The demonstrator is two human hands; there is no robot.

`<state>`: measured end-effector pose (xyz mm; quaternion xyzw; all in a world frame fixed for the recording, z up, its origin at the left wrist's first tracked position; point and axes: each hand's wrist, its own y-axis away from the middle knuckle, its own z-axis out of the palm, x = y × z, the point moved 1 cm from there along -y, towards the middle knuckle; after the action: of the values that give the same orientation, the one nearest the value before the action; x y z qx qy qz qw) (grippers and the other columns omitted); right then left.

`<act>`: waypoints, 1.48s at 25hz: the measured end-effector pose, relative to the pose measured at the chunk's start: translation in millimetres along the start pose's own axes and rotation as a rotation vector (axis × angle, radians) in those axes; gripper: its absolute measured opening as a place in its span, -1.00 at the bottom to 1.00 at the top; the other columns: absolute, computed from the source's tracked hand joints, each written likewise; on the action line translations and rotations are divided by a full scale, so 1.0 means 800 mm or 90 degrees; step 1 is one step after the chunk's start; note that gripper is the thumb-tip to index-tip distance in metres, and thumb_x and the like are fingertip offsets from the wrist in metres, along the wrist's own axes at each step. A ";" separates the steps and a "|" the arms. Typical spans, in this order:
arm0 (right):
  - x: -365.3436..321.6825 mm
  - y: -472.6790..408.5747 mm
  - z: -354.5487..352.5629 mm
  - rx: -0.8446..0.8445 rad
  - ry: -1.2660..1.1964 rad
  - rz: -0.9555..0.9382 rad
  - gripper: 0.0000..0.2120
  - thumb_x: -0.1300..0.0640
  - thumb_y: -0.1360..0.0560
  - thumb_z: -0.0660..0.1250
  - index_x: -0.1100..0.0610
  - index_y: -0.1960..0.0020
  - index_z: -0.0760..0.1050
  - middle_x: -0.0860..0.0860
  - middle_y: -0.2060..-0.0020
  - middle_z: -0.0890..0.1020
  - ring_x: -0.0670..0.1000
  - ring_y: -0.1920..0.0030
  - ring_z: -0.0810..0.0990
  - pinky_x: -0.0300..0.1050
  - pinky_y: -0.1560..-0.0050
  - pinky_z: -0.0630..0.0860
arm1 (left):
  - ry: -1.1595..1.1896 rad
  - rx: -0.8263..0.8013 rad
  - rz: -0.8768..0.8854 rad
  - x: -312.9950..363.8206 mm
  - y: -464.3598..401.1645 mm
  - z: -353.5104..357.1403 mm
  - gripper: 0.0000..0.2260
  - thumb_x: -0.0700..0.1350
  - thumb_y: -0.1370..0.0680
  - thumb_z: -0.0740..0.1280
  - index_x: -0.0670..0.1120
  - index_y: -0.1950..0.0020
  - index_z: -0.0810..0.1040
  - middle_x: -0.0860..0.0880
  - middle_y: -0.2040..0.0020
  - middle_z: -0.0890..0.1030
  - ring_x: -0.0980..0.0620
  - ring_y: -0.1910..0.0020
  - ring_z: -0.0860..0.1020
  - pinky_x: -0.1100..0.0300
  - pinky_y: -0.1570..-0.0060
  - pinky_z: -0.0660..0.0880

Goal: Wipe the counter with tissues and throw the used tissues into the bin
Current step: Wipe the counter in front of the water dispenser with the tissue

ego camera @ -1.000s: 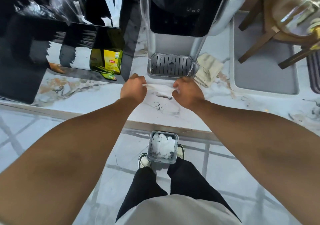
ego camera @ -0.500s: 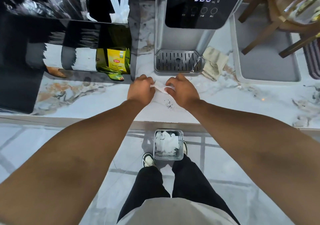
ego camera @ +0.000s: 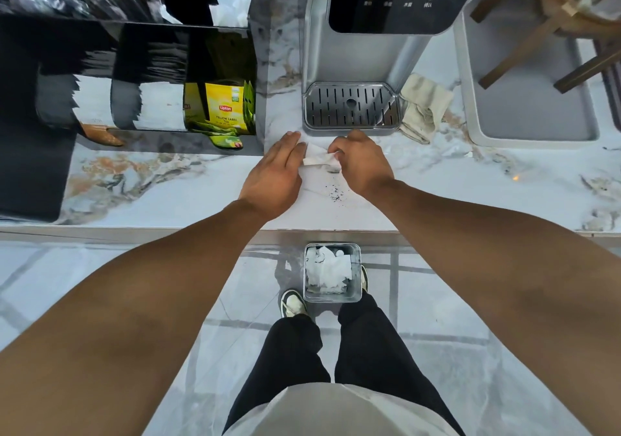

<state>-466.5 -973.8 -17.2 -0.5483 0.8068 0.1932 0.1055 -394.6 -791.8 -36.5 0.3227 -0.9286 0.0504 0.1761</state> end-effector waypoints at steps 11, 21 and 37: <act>0.008 0.013 0.007 0.056 -0.111 -0.051 -0.77 0.31 -0.56 0.26 0.16 -0.04 0.67 0.10 0.01 0.57 0.07 0.03 0.59 -0.17 -0.07 0.48 | -0.025 0.016 0.038 -0.028 0.022 0.027 -0.57 -0.15 -0.67 0.10 -0.25 -0.53 0.28 -0.21 -0.59 0.23 -0.14 -0.59 0.15 -0.02 -0.57 0.11; 0.004 0.060 0.010 -0.037 -0.117 -0.126 -0.80 0.36 -0.55 0.30 0.22 -0.02 0.68 0.13 0.03 0.60 0.10 0.04 0.61 -0.21 -0.06 0.45 | -0.066 0.018 0.057 -0.026 0.025 0.029 -0.55 -0.18 -0.64 0.11 -0.28 -0.52 0.29 -0.25 -0.57 0.24 -0.21 -0.58 0.17 -0.07 -0.56 0.12; 0.006 0.030 0.007 -0.185 -0.063 -0.367 -0.83 0.34 -0.57 0.31 0.15 0.02 0.64 0.06 0.05 0.55 0.08 0.09 0.56 0.03 0.02 0.53 | -0.046 0.027 0.048 -0.022 0.024 0.024 -0.51 -0.09 -0.64 -0.01 -0.29 -0.49 0.34 -0.27 -0.55 0.29 -0.23 -0.57 0.21 -0.11 -0.55 0.16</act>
<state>-490.7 -967.9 -19.2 -0.7533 0.5762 0.2953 0.1156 -399.5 -770.5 -60.5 0.2929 -0.9446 0.0647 0.1334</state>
